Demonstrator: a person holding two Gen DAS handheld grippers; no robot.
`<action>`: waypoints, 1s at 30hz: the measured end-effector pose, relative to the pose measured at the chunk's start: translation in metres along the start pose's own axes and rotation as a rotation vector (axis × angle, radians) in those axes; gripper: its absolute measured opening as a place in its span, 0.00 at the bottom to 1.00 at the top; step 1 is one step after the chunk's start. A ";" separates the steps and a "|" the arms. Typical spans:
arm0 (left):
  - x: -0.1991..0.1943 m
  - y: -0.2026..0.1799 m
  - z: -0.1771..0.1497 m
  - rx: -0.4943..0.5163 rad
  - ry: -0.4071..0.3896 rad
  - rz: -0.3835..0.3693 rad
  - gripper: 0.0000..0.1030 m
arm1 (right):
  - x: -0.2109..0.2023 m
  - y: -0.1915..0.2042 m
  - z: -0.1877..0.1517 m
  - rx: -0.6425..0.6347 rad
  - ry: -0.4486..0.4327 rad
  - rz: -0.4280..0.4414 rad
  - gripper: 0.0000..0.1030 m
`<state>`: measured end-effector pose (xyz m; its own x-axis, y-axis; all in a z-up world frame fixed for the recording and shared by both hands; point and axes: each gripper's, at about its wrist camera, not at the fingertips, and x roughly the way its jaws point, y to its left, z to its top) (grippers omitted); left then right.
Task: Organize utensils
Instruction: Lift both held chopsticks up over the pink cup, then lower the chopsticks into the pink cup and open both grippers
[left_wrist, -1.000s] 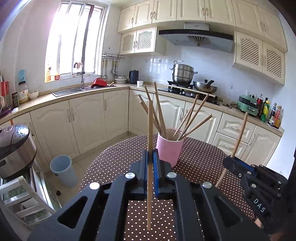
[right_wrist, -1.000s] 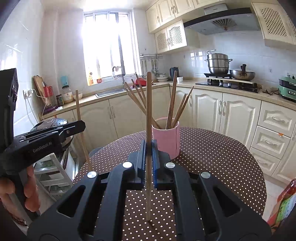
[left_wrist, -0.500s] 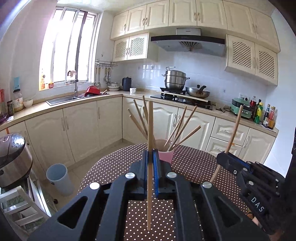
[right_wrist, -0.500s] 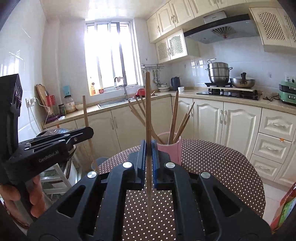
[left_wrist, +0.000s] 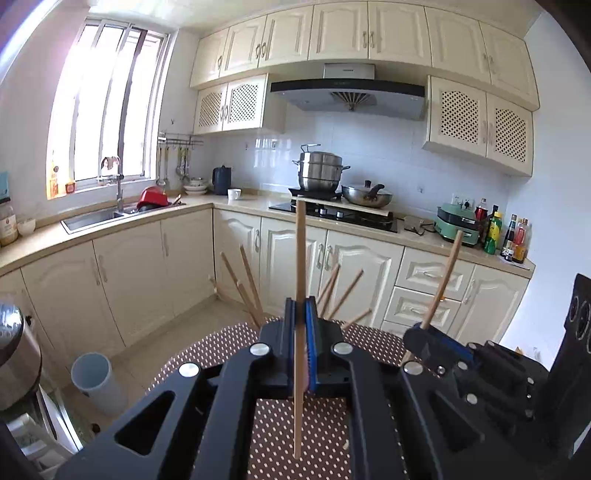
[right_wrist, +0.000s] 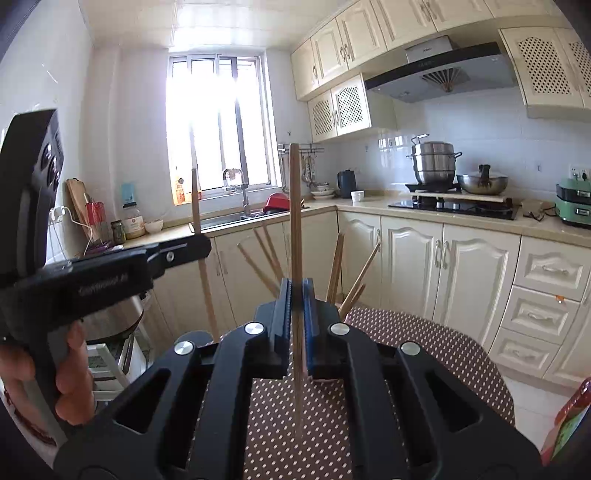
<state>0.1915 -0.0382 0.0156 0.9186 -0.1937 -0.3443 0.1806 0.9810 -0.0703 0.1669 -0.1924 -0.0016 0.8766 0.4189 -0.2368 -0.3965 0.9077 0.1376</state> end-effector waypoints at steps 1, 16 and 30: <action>0.004 -0.002 0.005 0.006 -0.001 -0.004 0.06 | 0.001 -0.001 0.002 0.001 -0.006 -0.001 0.06; 0.068 -0.008 0.049 0.002 -0.050 -0.024 0.06 | 0.042 -0.014 0.026 -0.024 -0.028 -0.001 0.06; 0.120 -0.003 0.052 -0.022 -0.106 0.021 0.06 | 0.070 -0.024 0.032 -0.017 -0.044 -0.006 0.06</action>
<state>0.3192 -0.0644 0.0234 0.9545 -0.1704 -0.2448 0.1539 0.9844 -0.0852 0.2466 -0.1859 0.0089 0.8901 0.4118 -0.1953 -0.3951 0.9108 0.1196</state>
